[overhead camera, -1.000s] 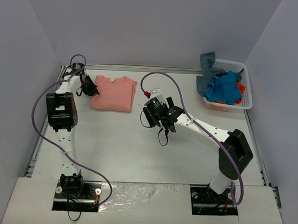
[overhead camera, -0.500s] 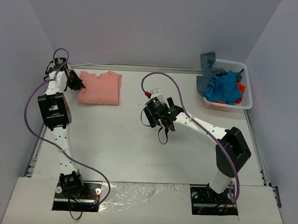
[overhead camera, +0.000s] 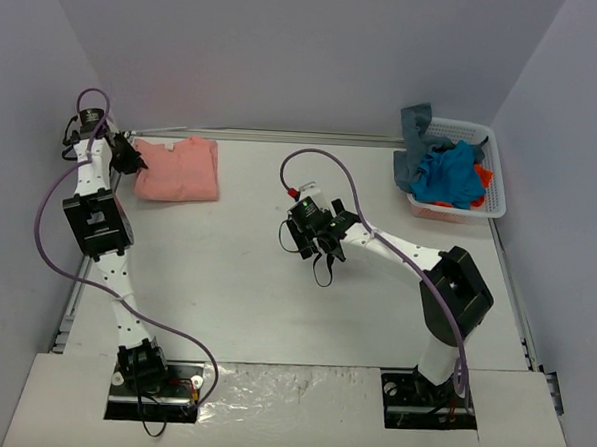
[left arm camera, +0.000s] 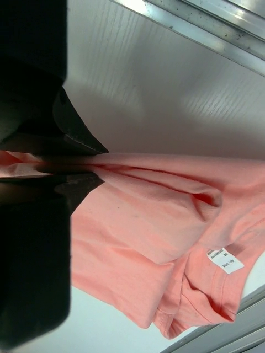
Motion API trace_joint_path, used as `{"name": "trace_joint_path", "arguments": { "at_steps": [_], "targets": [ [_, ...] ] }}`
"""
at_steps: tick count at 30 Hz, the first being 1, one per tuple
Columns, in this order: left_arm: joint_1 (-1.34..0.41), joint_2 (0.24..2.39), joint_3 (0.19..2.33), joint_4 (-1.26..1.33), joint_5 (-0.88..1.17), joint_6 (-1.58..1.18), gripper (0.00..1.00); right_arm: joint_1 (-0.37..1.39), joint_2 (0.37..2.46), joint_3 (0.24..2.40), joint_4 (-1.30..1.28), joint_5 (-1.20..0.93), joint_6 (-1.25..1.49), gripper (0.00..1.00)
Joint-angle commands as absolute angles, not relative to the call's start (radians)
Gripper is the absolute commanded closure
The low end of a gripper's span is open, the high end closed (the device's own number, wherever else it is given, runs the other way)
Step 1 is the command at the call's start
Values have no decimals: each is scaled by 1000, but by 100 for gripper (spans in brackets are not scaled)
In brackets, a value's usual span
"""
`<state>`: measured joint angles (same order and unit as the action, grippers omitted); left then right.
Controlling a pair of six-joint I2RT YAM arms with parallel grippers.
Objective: Fold and stack the t-shirts
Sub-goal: Put the neatly folded tshirt into the corner of the board with the left arm
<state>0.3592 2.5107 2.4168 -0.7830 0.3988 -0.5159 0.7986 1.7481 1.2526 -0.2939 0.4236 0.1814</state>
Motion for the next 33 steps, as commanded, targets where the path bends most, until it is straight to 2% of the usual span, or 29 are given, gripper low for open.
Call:
{"name": "trace_joint_path", "arguments": {
  "at_steps": [1, 7, 14, 19, 22, 33],
  "targets": [
    [364, 2520, 2493, -819, 391, -494, 85, 788, 1758, 1272, -299, 431, 176, 17],
    [365, 2546, 2523, -827, 365, -495, 75, 784, 1778, 1262, -298, 426, 179, 17],
    [371, 2565, 2559, -822, 365, -494, 75, 784, 1793, 1264, -298, 425, 179, 17],
    [374, 2554, 2577, -818, 364, -489, 59, 784, 1810, 1270, -298, 416, 175, 17],
    [376, 2521, 2582, -822, 338, -482, 55, 782, 1818, 1272, -298, 414, 173, 17],
    [307, 2289, 2548, -857, 264, -442, 52, 784, 1787, 1270, -295, 402, 175, 17]
  ]
}}
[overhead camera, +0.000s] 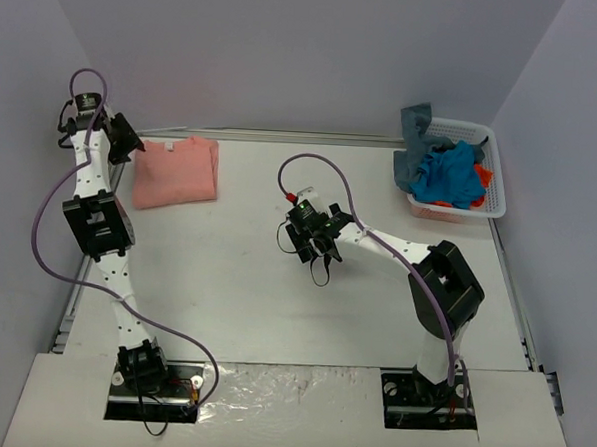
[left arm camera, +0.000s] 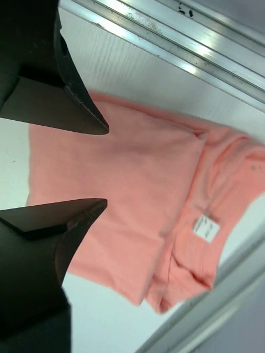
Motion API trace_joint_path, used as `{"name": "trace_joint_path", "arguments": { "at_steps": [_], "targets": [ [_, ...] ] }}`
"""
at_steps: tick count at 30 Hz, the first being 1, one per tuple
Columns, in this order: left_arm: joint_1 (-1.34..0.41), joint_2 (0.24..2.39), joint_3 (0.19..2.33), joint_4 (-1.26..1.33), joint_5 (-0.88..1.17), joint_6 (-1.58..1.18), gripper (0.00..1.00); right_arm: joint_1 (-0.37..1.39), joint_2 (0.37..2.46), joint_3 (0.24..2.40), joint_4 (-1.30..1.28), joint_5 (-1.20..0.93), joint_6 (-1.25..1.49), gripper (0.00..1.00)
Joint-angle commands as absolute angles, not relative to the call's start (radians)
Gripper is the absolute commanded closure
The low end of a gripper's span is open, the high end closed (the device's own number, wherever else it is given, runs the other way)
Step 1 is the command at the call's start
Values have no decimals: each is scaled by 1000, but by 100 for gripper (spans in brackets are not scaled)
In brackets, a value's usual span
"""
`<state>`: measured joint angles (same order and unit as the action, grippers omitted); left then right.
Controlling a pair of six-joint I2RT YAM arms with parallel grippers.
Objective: Fold and stack the t-shirts
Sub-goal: Put the neatly folded tshirt into the corner of the board with the left arm
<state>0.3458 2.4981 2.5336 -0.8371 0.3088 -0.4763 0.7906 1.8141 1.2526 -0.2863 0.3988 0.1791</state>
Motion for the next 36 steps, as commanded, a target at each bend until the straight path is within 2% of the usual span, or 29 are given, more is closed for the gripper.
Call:
{"name": "trace_joint_path", "arguments": {
  "at_steps": [1, 4, 8, 11, 12, 13, 15, 17, 22, 29, 36],
  "targets": [
    [296, 2234, 2508, -853, 259, -437, 51, 785, 1787, 1270, -295, 399, 175, 16],
    [230, 2117, 2409, -830, 209, -423, 51, 785, 1798, 1273, -295, 400, 176, 17],
    [121, 1973, 2164, -715, 147, -474, 53, 795, 1793, 1270, -287, 400, 186, 17],
    [22, 1863, 1866, -603, 122, -508, 65, 798, 1761, 1259, -279, 391, 195, 17],
    [11, 1836, 1817, -588, 89, -515, 72, 798, 1755, 1250, -278, 390, 195, 17],
    [-27, 1795, 1772, -563, 62, -517, 87, 798, 1749, 1244, -276, 391, 198, 17],
    [-58, 1763, 1670, -551, -13, -518, 97, 799, 1732, 1229, -273, 393, 204, 17],
    [-77, 1758, 1651, -575, -132, -515, 98, 804, 1715, 1204, -267, 393, 209, 17],
    [-77, 1807, 1658, -655, -224, -515, 98, 825, 1698, 1183, -262, 399, 213, 17],
    [-69, 1864, 1597, -624, -382, -531, 98, 838, 1703, 1181, -262, 413, 213, 17],
    [-19, 1925, 1563, -598, -303, -560, 98, 841, 1723, 1183, -262, 414, 212, 17]
  ]
}}
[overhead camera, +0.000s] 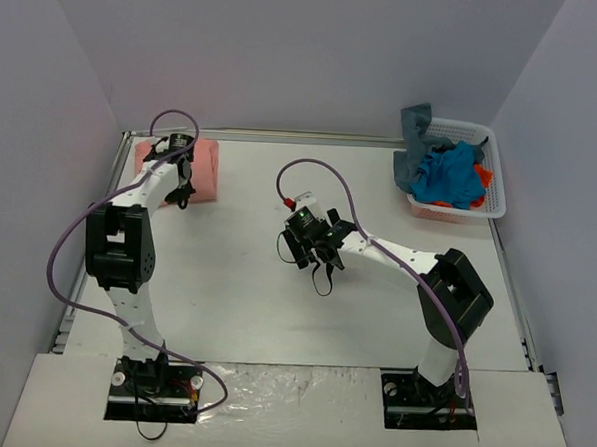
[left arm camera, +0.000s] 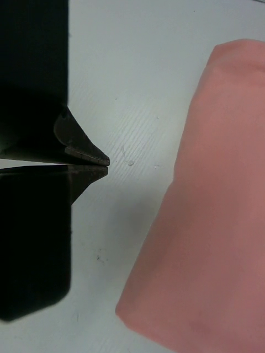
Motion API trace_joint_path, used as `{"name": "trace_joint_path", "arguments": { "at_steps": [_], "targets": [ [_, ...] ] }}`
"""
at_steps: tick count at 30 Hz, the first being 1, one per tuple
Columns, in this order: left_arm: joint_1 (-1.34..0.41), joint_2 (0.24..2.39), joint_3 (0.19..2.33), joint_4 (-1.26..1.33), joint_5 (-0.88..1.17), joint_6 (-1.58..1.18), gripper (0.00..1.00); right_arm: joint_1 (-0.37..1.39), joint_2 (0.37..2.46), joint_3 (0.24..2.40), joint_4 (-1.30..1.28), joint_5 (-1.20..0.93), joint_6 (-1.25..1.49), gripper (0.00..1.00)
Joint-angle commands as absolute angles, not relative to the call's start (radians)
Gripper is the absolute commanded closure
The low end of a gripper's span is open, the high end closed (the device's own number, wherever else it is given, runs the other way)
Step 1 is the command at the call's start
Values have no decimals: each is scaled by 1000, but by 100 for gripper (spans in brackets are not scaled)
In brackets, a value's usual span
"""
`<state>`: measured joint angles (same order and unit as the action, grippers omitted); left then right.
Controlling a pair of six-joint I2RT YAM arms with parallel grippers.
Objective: Fold and stack the t-shirts
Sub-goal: Put the neatly folded tshirt into the corner of the board with the left arm
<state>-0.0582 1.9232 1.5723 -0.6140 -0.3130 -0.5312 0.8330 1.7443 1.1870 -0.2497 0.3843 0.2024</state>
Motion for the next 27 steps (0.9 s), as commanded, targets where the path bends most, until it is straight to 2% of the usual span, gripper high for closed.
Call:
{"name": "trace_joint_path", "arguments": {
  "at_steps": [1, 27],
  "targets": [
    [-11, 1928, 1557, -594, -292, -566, 98, 842, 1724, 1183, -262, 416, 212, 17],
    [155, 2037, 1531, -537, -199, -606, 98, 848, 1775, 1172, -264, 428, 212, 17]
  ]
}}
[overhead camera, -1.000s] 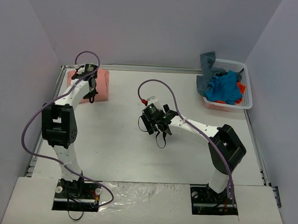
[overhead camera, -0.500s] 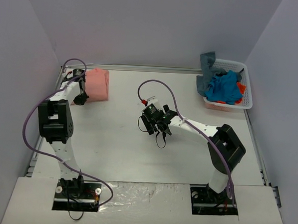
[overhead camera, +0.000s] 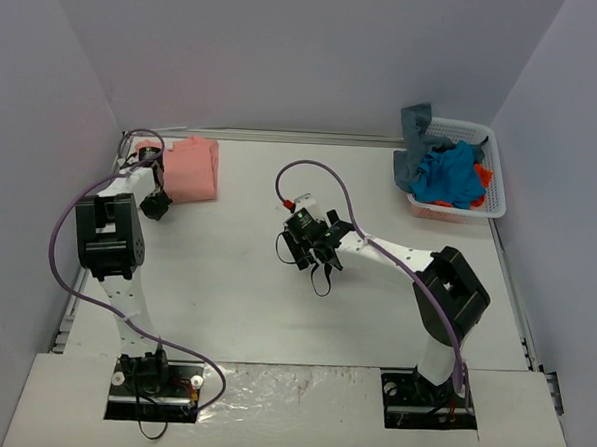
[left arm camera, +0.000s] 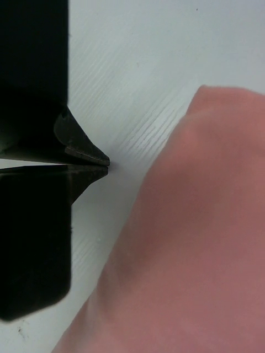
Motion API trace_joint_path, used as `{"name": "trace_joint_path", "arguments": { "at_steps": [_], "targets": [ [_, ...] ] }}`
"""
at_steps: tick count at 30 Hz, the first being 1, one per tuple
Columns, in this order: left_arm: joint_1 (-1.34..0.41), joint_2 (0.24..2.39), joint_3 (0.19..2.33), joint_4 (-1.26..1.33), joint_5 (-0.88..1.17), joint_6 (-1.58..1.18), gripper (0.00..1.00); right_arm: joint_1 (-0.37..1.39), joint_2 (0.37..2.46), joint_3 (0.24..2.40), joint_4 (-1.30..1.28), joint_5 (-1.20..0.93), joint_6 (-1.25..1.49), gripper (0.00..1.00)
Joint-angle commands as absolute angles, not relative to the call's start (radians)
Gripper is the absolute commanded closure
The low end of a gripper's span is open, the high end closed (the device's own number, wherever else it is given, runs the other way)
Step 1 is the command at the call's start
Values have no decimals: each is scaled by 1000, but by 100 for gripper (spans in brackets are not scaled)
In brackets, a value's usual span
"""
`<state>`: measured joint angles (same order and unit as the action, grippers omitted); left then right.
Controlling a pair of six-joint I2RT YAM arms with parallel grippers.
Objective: Fold and stack the t-shirts
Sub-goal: Put the neatly folded tshirt into the corner of the board with the left arm
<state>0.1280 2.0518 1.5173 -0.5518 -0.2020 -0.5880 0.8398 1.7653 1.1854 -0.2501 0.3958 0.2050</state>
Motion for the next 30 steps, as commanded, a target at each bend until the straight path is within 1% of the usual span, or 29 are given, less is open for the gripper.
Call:
{"name": "trace_joint_path", "arguments": {
  "at_steps": [1, 14, 30],
  "targets": [
    [158, 2043, 1537, -535, -190, -606, 98, 848, 1779, 1172, -264, 428, 210, 17],
    [227, 2111, 1608, -515, -117, -614, 98, 848, 1819, 1180, -265, 425, 206, 16],
    [233, 2197, 1707, -514, -86, -601, 98, 845, 1871, 1189, -267, 430, 202, 16]
  ]
}}
